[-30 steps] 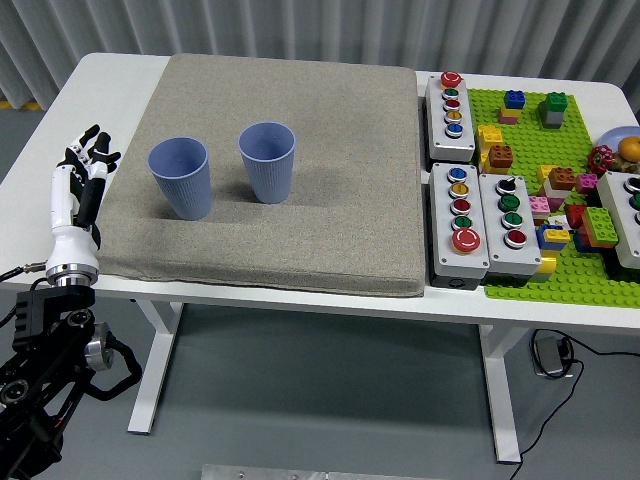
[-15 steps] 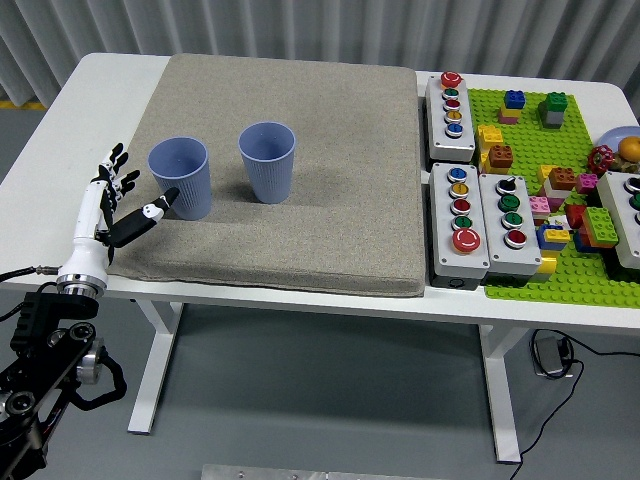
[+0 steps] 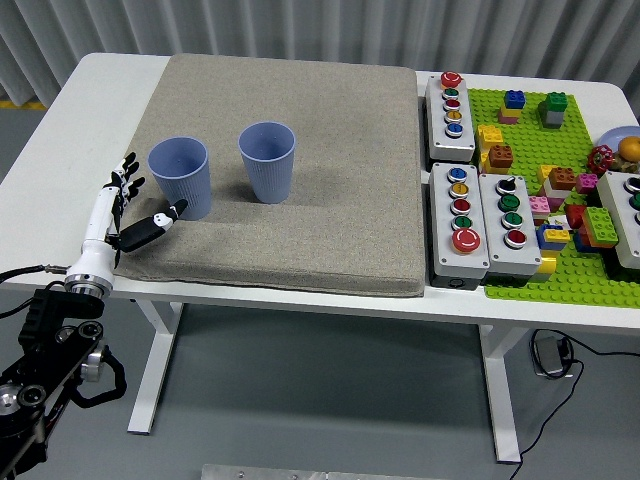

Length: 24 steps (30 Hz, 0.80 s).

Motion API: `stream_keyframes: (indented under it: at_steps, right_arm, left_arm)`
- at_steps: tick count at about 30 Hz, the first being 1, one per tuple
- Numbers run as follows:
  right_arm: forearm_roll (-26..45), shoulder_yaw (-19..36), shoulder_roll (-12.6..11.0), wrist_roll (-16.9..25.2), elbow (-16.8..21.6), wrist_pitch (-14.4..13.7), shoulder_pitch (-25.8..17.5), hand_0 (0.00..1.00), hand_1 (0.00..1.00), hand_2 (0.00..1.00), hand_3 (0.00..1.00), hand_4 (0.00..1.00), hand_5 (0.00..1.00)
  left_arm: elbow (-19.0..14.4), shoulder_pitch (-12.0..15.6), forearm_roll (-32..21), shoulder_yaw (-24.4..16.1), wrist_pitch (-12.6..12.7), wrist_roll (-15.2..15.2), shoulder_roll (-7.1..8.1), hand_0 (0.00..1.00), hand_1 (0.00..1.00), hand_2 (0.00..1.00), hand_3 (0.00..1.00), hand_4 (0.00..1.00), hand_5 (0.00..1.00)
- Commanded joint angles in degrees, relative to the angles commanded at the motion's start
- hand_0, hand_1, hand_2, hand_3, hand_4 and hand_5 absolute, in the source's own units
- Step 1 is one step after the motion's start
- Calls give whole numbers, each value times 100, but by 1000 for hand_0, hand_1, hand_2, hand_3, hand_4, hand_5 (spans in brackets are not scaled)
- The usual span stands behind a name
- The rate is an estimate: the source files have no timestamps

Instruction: Pick cup pour cup place

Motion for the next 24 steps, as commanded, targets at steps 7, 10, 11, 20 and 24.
stream_keyframes:
  at_steps: [7, 10, 11, 20, 24]
  right_arm:
    - [25, -22, 4, -9, 4, -16, -23, 670, 558, 492, 536, 65, 438]
    - [18, -23, 9, -18, 7, -22, -33, 670, 557, 492, 536, 63, 437]
    - [16, -24, 11, -20, 7, -22, -36, 670, 557, 492, 536, 63, 437]
    - [79, -65, -5, -10, 0, -22, 5, 669, 557, 492, 536, 60, 434]
    - [101, -74, -9, 0, -3, -23, 20, 669, 557, 492, 536, 59, 434]
  left_arm:
    - [174, -148, -66, 131, -11, 1, -20, 910, 921, 998, 998, 885, 223]
    - [236, -190, -82, 170, -12, 4, -36, 913, 920, 998, 998, 884, 227]
    - [250, -200, -91, 181, -9, 0, -42, 913, 920, 998, 998, 884, 227]
    - [416, -428, -253, 305, 23, -63, -97, 911, 916, 998, 998, 891, 263]
    - [490, -539, -248, 330, 5, -51, -119, 911, 915, 998, 998, 897, 290]
